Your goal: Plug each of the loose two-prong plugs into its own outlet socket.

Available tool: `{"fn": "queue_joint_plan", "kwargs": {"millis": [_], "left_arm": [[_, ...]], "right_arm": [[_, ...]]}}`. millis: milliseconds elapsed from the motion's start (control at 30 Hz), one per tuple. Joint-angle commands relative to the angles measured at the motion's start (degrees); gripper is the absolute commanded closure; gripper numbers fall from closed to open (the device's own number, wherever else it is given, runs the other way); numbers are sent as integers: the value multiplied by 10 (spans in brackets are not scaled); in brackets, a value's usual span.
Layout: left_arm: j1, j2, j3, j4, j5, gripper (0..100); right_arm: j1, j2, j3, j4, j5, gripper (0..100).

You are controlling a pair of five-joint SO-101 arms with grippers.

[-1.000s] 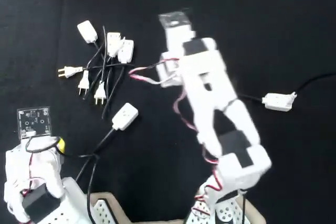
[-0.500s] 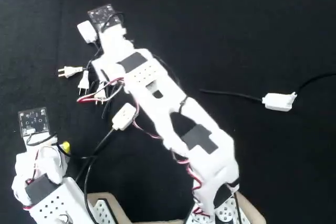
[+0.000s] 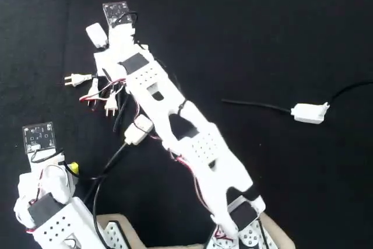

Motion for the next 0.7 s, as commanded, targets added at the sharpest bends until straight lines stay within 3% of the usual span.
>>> {"fn": "queue_joint_plan", "kwargs": {"millis": [0, 400, 533, 667], "left_arm": [[4, -1, -4, -7, -5, 711], [5, -1, -4, -7, -5, 711], [7, -1, -4, -7, -5, 711], [22, -1, -3, -6, -6, 711]], "right_arm": [[37, 47, -99, 12, -6, 823], [46, 150, -306, 195, -6, 824], [42, 162, -309, 182, -6, 750], [37, 163, -292, 153, -5, 781]]}}
